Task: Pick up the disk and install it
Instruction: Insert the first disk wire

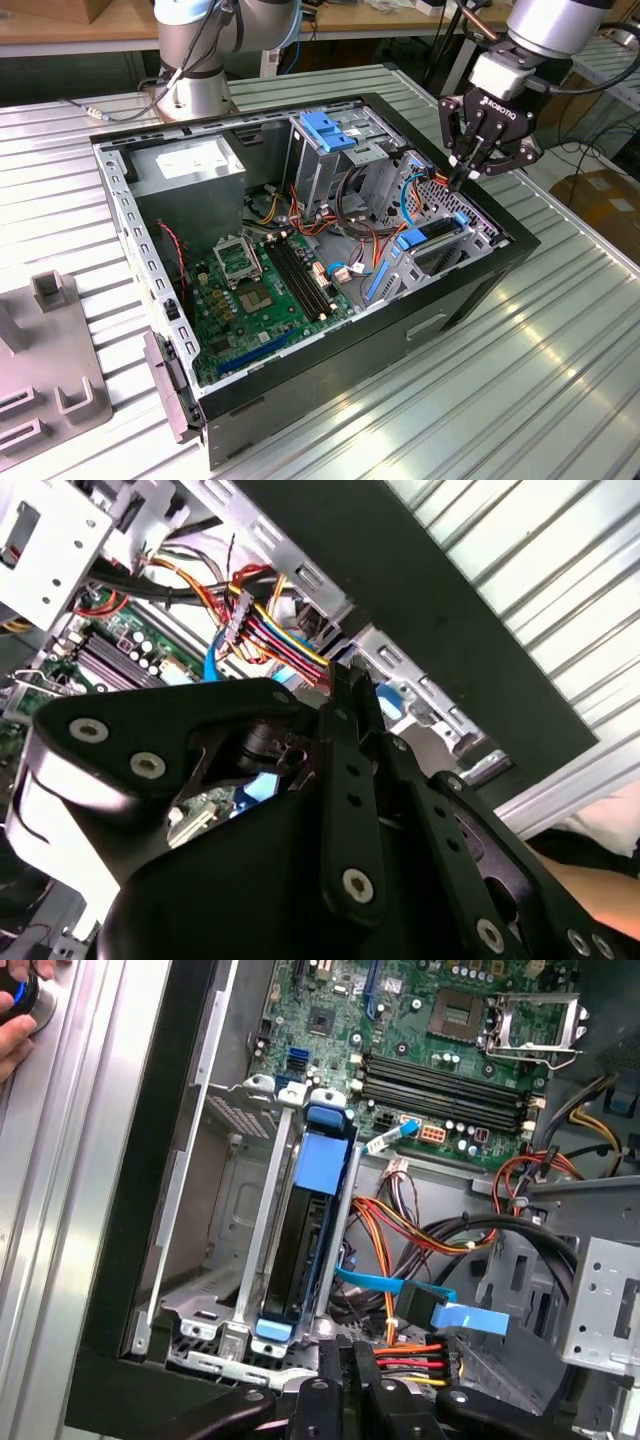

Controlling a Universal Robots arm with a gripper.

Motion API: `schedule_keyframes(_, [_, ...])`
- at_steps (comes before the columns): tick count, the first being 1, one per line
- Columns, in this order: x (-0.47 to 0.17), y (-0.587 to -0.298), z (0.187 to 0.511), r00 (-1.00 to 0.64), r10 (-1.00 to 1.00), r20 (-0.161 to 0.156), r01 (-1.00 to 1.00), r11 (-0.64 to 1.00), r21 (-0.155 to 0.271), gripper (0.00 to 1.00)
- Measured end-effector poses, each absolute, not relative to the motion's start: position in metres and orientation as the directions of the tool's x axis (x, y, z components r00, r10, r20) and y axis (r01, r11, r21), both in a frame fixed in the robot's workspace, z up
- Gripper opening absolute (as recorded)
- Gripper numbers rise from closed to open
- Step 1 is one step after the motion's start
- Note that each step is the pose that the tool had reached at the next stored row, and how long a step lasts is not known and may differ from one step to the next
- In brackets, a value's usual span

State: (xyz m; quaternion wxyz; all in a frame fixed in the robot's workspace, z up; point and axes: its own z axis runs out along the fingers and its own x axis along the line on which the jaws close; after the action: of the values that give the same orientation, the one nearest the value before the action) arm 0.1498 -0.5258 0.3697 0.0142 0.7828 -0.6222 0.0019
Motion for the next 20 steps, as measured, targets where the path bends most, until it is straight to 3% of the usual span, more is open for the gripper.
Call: schedule_keyframes(20, [0.141, -0.529, 0.355, 0.062, -0.998, 0.023, -0.998, -0.062, 0.02, 0.16])
